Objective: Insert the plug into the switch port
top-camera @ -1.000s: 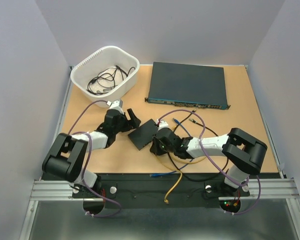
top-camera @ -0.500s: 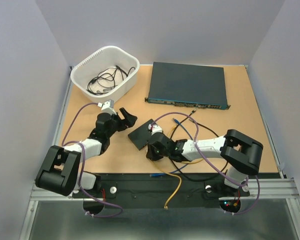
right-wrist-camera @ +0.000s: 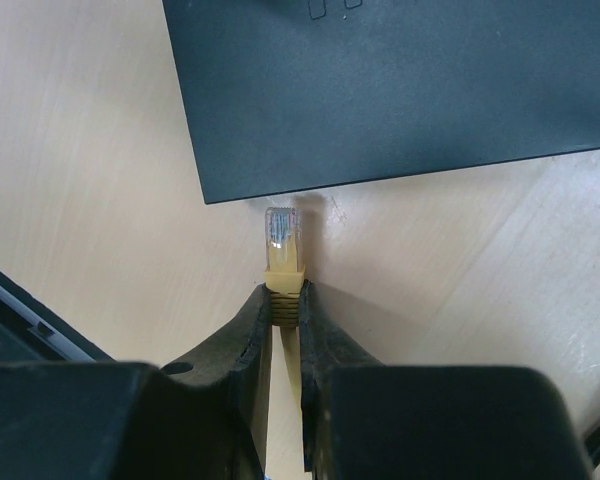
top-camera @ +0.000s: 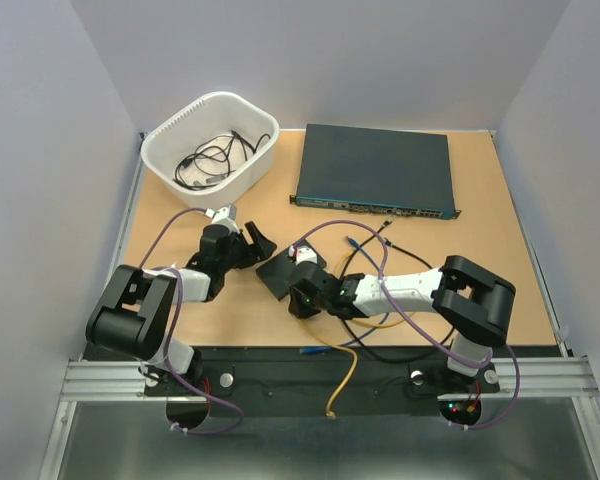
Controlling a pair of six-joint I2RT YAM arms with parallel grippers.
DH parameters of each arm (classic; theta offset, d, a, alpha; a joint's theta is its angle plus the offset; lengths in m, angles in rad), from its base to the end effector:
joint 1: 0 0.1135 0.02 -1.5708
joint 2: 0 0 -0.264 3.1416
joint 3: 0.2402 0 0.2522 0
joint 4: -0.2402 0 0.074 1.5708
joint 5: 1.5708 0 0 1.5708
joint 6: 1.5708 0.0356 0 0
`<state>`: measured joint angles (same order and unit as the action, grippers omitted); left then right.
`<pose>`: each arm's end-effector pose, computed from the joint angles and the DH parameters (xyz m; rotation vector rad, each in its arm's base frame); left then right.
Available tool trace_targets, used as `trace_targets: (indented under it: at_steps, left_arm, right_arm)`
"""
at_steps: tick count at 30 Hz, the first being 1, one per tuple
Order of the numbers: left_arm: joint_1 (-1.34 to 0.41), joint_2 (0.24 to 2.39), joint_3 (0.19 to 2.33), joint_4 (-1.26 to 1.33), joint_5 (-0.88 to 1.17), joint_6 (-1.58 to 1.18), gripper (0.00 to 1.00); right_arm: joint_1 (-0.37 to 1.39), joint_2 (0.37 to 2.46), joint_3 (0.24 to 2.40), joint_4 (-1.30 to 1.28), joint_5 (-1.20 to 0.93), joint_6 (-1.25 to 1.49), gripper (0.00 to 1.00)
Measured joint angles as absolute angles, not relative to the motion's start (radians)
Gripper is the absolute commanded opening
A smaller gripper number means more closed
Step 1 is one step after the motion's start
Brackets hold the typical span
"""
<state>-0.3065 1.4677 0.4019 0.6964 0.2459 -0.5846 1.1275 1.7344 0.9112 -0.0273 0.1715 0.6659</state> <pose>0.2501 -0.0882 0.1516 -0.1102 2.0171 -0.8188 0.1537 0.3095 0.1531 -0.4927 2.4500 0.6008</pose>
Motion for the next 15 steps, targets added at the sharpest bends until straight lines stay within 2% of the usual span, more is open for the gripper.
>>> trace_targets:
  at_steps: [15]
  left_arm:
    - [-0.355, 1.517, 0.431, 0.714, 0.261, -0.575, 0.83]
  right_arm:
    - [1.127, 1.768, 0.991, -0.128, 0.223, 0.636, 0.0]
